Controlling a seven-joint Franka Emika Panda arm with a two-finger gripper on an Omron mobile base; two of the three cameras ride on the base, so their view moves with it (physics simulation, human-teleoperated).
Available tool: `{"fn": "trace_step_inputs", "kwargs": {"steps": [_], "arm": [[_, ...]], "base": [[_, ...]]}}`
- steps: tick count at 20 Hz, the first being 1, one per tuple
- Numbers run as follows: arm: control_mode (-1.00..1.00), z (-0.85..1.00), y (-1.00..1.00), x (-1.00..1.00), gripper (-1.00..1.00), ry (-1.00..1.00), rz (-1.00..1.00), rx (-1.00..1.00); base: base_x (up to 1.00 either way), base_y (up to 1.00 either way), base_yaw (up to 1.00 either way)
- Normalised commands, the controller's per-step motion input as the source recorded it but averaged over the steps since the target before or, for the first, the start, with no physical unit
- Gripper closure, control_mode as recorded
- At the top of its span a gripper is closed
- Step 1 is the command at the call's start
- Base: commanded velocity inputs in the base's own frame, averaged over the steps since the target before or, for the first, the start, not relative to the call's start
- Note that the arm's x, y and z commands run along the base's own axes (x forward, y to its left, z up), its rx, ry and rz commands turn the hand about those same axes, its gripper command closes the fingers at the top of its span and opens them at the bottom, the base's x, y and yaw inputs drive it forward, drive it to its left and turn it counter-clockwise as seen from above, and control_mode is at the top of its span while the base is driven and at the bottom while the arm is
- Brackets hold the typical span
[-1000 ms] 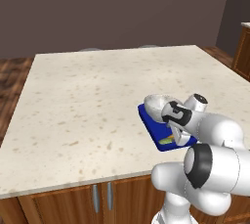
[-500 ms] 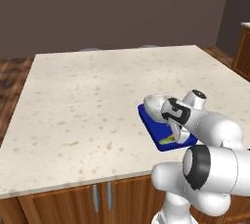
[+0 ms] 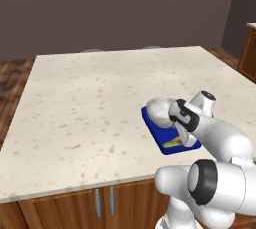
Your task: Place the two vegetables and bowl onto the tray for setting up a vegetable dip station.
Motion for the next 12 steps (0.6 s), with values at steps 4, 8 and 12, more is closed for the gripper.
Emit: {"fn": "trace_step_inputs", "kwargs": {"steps": [4,8,12], "arm": [[-1.0,0.14,0.0,-0.29,-1.0,-0.03,0.18,0.0],[-1.0,0.23,0.0,-0.32,-1.0,0.0,0.44,-0.06],[-1.0,0.27,0.0,-0.41,-1.0,0.0,0.57,-0.19]], "base": [[0.0,0.0,0.0],[0.0,0.0,0.0],[0.0,0.0,0.0]]}}
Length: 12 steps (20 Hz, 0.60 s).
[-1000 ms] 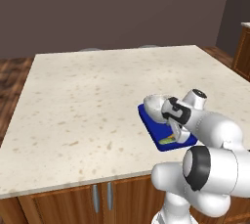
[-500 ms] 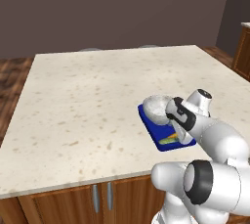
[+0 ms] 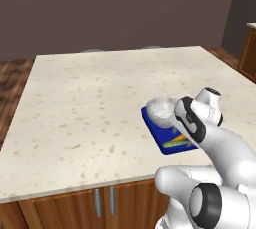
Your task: Place the two vegetables and bowl onto the tray for setting up a vegetable dip station.
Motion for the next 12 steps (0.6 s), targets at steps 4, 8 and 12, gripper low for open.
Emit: {"fn": "trace_step_inputs", "kwargs": {"steps": [4,8,12], "arm": [[-1.0,0.27,0.0,-0.47,-1.0,0.0,0.56,-0.24],[-1.0,0.2,0.0,-0.54,-1.0,-0.09,0.41,-0.15],[-1.0,0.15,0.0,-0.56,-1.0,-0.15,0.38,-0.04]], "base": [[0.0,0.0,0.0],[0.0,0.0,0.0],[0.0,0.0,0.0]]}}
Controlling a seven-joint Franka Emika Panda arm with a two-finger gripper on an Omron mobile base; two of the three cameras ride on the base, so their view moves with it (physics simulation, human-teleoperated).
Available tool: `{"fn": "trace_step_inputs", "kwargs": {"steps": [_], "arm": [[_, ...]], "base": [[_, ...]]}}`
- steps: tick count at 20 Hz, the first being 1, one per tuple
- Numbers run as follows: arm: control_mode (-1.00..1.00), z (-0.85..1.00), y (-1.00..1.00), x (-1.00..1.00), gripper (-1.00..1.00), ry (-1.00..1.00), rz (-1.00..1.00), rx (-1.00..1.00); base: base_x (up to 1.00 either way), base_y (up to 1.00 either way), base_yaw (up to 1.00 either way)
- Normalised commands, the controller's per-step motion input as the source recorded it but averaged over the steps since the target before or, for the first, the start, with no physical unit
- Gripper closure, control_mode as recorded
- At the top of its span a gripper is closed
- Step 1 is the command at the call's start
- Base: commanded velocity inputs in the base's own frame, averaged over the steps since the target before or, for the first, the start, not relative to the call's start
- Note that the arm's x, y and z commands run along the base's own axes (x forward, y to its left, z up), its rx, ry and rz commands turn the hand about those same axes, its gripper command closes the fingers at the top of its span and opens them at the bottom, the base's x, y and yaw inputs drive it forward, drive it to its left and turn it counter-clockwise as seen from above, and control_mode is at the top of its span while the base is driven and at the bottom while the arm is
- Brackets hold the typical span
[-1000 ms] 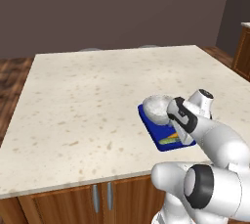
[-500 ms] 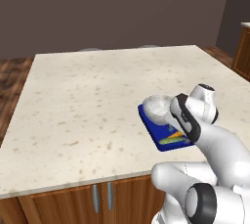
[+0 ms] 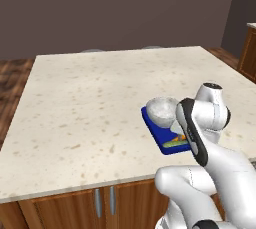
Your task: Place the two vegetables and bowl onto the tray for setting up a vegetable dip station.
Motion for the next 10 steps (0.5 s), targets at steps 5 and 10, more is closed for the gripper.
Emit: {"fn": "trace_step_inputs", "kwargs": {"steps": [5,10], "arm": [[-1.0,0.11,0.0,-0.54,-1.0,-0.22,0.29,0.0],[-1.0,0.13,0.04,-0.43,-1.0,-0.21,0.19,-0.07]], "base": [[0.0,0.0,0.0],[0.0,0.0,0.0]]}}
